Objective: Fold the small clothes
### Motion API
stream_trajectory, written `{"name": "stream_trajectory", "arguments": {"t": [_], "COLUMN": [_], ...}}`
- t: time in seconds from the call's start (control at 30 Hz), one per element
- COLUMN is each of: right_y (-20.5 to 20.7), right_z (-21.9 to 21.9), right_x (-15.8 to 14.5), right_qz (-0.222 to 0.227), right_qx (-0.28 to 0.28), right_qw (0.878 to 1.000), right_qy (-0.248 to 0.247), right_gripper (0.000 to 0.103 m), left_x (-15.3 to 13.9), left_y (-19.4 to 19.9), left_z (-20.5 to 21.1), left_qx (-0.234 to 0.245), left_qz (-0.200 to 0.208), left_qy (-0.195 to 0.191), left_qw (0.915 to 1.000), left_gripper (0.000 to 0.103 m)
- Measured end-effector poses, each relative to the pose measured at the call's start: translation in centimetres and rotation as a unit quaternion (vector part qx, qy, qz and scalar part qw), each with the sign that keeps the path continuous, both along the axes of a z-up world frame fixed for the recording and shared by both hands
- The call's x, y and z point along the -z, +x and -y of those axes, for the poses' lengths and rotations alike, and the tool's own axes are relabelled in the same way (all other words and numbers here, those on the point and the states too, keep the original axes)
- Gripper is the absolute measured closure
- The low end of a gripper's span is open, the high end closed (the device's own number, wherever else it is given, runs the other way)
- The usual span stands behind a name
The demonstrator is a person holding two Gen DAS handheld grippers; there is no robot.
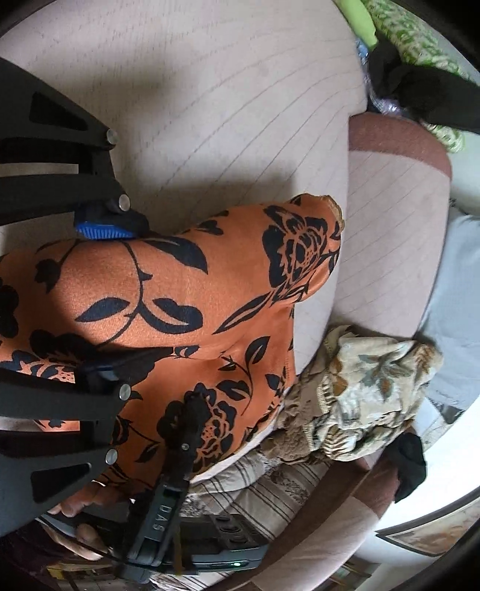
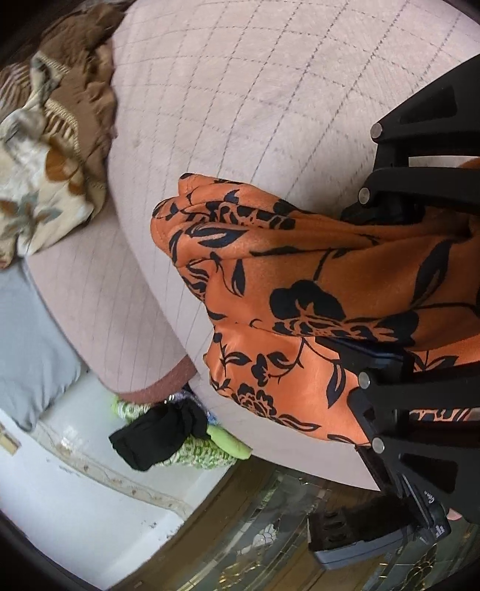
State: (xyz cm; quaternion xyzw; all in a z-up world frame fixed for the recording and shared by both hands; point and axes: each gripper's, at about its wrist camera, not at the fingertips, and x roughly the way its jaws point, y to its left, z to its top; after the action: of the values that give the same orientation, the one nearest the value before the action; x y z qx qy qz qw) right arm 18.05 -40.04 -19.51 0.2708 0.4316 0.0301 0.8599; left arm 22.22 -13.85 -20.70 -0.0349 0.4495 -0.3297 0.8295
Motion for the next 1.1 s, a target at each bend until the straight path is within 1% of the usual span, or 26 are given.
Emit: {"name": "stream_trajectory", "arguments": {"t": [0.07, 0.13, 0.3, 0.47, 0.63, 0.73, 0.8, 0.87, 0.93, 0.97, 1.0, 1.07, 1.1], "right_y": [-0.2, -0.5, -1.5, -3.3, -5.1, -6.3, -7.2, -7.9, -8.2, -8.3, -8.3, -8.4, -8.5], "right_z": [-0.8, -1.5, -3.2, -5.9, -8.2, -9.2, -9.7, -10.1, -10.4, -10.5, -10.4, -9.8, -9.3], "right_x": [-0.6, -1.1, -1.8, -2.7, -2.8, -2.4, -2.0, -1.5, -0.7, -0.1, 0.6, 1.9, 2.1], "right_qz": [0.010, 0.018, 0.024, 0.032, 0.027, 0.019, 0.016, 0.014, 0.003, -0.006, -0.021, -0.051, -0.057], "right_qx": [-0.004, -0.007, -0.014, -0.025, -0.026, -0.019, -0.013, -0.011, -0.012, -0.009, 0.000, 0.016, 0.023], "right_qw": [1.000, 1.000, 1.000, 0.999, 0.999, 0.999, 0.999, 0.999, 1.000, 1.000, 0.999, 0.998, 0.997], "right_qy": [-0.003, 0.001, 0.003, -0.001, 0.011, 0.021, 0.028, 0.029, 0.028, 0.028, 0.026, 0.033, 0.041], "right_gripper": [0.054, 0.054, 0.054, 0.054, 0.054, 0.054, 0.054, 0.055, 0.055, 0.055, 0.054, 0.053, 0.052], "left_x": [-0.8, -1.6, -2.7, -3.5, -3.3, -2.8, -2.3, -1.2, -0.1, 0.6, 1.0, 0.7, 0.3], "left_y": [-0.2, -0.9, -3.0, -5.1, -7.0, -8.1, -9.0, -9.5, -9.5, -9.3, -9.0, -8.6, -8.5], "left_z": [-0.8, -1.6, -3.0, -5.5, -8.0, -9.2, -9.9, -10.2, -10.2, -10.2, -10.3, -10.7, -11.1], "left_qx": [-0.006, -0.010, -0.019, -0.040, -0.064, -0.073, -0.075, -0.081, -0.086, -0.096, -0.102, -0.099, -0.104], "left_qz": [0.006, 0.020, 0.043, 0.047, 0.040, 0.034, 0.032, 0.024, 0.009, 0.001, -0.007, -0.015, -0.011], "left_qy": [-0.001, 0.007, 0.024, 0.023, 0.024, 0.031, 0.043, 0.071, 0.099, 0.117, 0.128, 0.116, 0.108], "left_qw": [1.0000, 0.9997, 0.9986, 0.9978, 0.9969, 0.9963, 0.9957, 0.9939, 0.9913, 0.9885, 0.9865, 0.9882, 0.9886], "left_gripper": [0.053, 0.053, 0.053, 0.053, 0.053, 0.053, 0.053, 0.052, 0.048, 0.039, 0.036, 0.035, 0.035]}}
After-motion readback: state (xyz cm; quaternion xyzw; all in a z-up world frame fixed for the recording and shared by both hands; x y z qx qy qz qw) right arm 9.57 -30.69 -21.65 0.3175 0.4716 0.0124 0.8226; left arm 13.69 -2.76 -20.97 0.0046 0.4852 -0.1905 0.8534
